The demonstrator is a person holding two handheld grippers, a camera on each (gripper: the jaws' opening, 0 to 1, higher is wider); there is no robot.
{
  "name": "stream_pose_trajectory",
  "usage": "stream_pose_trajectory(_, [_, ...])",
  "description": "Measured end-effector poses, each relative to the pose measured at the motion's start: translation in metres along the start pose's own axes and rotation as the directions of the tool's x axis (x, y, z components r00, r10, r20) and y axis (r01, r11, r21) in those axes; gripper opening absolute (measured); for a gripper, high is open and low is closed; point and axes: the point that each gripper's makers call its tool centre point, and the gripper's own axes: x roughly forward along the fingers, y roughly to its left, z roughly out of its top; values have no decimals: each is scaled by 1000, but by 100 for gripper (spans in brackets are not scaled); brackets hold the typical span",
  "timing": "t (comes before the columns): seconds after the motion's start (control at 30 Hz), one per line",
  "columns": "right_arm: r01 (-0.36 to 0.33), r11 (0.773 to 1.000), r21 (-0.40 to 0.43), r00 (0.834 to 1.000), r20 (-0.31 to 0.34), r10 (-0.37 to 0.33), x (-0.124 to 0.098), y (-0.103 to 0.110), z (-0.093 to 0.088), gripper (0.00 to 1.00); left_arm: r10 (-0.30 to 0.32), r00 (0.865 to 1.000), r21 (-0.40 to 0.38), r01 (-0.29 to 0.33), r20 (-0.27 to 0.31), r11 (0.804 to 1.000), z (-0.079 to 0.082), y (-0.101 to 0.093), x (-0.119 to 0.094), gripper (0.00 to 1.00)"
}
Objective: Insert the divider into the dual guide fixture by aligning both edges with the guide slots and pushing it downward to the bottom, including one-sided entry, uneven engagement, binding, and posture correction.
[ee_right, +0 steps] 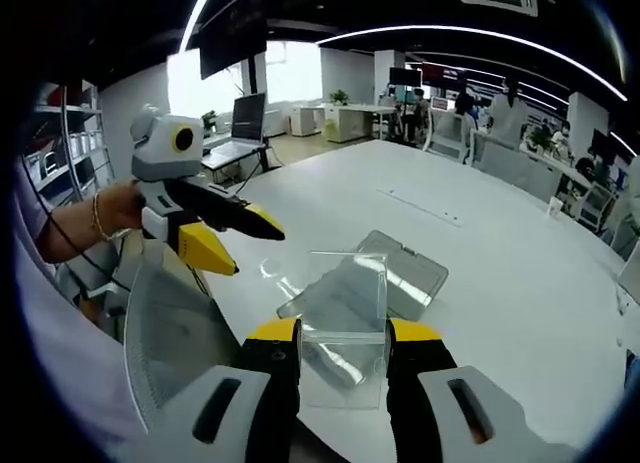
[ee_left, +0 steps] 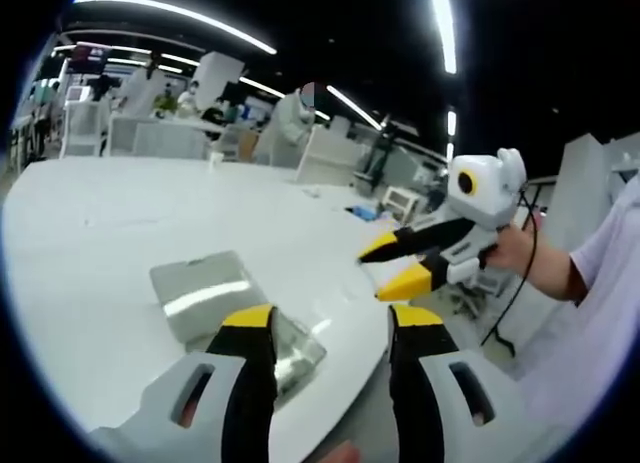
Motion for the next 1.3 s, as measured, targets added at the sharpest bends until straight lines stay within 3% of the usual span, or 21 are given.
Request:
stream_pose_trajectory(0.5, [-15, 995, -96, 1000, 19, 17, 2, 13, 11, 29, -56, 998, 10, 56, 4, 998, 12, -14, 13, 31])
stream_pose_trajectory(0.73, [51, 983, -176, 999, 25, -47, 3, 14, 14, 29, -53, 998, -32, 54, 27, 998, 19, -15, 19, 26])
stream_pose_trajectory(1.07, [51, 979, -199, 998, 37, -45, 4, 18, 19, 29, -50, 999, -62, 49, -11, 997, 13, -18, 25, 13])
stream_pose_trajectory(1.3, [42, 973, -228, 999, 36, -35, 6, 23, 18, 29, -50, 999, -70, 49, -11, 996, 13, -18, 24, 10])
